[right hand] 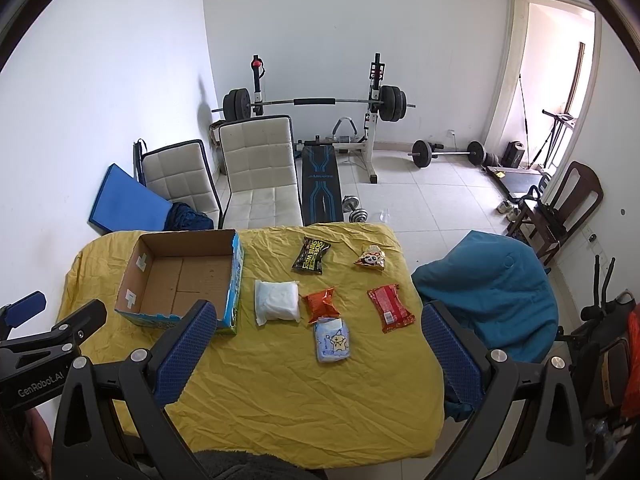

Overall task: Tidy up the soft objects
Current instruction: 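Grasp the blue bear tissue pack with the left tool while the right tool grasps the red snack bag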

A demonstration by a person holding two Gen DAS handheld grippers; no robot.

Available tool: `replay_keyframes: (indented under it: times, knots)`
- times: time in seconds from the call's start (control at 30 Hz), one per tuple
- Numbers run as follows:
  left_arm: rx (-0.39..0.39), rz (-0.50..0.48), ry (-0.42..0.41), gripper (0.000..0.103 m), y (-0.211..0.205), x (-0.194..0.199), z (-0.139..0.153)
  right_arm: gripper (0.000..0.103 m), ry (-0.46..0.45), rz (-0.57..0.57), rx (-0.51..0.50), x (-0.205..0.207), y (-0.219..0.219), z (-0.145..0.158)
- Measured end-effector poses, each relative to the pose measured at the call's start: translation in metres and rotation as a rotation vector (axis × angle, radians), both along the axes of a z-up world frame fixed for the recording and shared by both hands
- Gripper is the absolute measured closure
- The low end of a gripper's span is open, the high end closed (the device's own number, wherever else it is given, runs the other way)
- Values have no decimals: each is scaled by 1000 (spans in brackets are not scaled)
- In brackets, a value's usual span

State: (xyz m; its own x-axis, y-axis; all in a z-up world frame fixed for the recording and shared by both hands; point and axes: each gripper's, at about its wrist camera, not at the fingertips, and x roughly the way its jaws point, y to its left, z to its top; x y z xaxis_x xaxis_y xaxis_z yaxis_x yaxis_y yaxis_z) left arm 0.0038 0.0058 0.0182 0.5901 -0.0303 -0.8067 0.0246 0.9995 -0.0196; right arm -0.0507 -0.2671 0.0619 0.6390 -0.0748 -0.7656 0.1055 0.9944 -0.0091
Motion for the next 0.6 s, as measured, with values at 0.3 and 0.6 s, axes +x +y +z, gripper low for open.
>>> replay_keyframes:
  times: [0.3,0.6]
  knots:
    - [-21,-44,68,0,-32,35,-26,0,91,-76,31,30,-52,-36]
    - [-6,-112,268,0,-97,112,-124,0,340,-131,-1,109,-155,-163]
